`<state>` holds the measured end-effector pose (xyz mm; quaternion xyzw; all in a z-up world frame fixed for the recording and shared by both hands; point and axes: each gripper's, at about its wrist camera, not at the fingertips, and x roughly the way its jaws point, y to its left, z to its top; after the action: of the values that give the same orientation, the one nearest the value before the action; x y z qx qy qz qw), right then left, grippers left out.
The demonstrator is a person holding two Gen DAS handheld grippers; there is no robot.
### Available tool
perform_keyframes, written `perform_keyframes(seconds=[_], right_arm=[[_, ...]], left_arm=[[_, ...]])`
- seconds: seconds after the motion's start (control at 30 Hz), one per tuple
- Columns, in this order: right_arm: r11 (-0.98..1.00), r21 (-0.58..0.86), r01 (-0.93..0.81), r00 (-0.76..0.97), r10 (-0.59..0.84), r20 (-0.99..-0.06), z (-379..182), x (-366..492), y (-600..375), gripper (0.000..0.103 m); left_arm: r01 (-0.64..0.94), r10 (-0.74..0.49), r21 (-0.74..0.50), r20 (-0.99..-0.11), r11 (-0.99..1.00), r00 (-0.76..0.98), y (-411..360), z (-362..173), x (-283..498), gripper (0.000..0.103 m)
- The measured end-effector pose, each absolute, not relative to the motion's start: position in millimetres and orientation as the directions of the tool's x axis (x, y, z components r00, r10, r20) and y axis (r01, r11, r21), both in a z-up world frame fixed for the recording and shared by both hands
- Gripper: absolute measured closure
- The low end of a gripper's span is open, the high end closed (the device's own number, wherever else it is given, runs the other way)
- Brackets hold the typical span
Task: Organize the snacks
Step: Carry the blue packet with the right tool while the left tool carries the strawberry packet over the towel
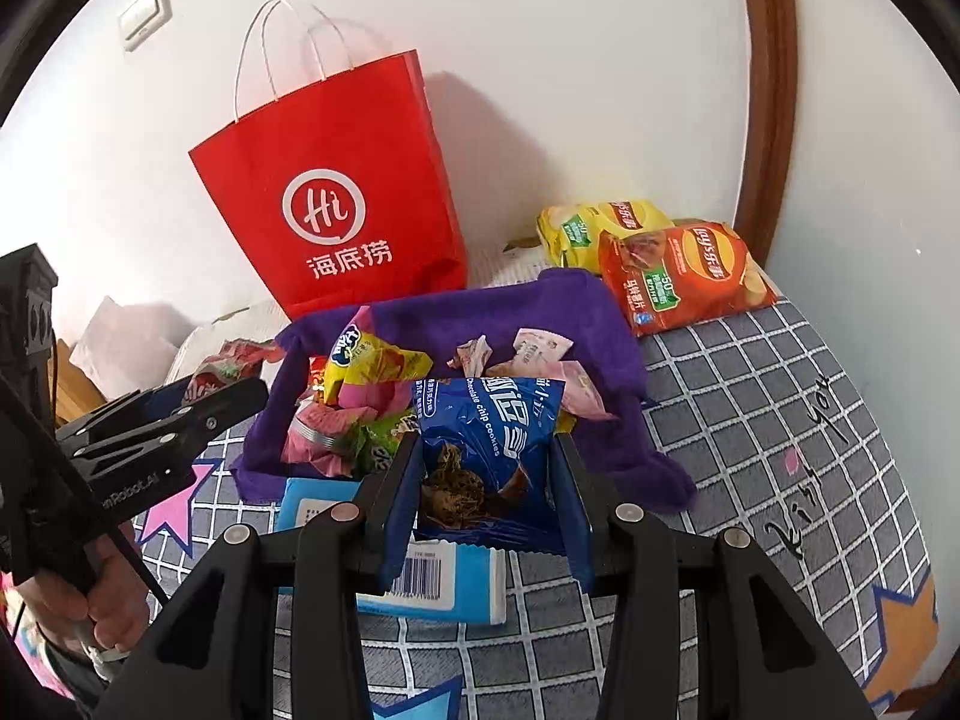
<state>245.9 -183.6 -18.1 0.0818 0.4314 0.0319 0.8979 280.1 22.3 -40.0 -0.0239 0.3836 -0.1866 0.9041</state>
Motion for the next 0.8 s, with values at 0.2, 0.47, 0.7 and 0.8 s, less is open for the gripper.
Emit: perform_keyframes(seconds=[0.2,0.47,0.7,0.8], right_arm=[[0.984,0.180,0.012,0.611,0.135,-0.780,-28,259,-180,0.061],[0.980,0.199,-0.004,0.607,0.161,-0.779,-36,272,-178,0.061],[0.981,0.193,-0.025,0.622,0.167,-0.765,-33,285,-183,0.061],[0.982,0.188,-0.025,0.625,0.163,-0.764,-33,292,-188,0.061]], left_arm=[[0.306,-0.365,-0.215,-0.705,0.927,0.608,33,-52,293,0.053],[0.282,-0.343,-0.208,-0.710,0.936,0.615,40,-56,298,0.053],[0.274,-0.323,-0.188,-0.720,0.943,0.615,38,-61,302,0.053],[0.272,-0.310,-0.173,-0.723,0.947,0.617,36,-62,303,0.053]])
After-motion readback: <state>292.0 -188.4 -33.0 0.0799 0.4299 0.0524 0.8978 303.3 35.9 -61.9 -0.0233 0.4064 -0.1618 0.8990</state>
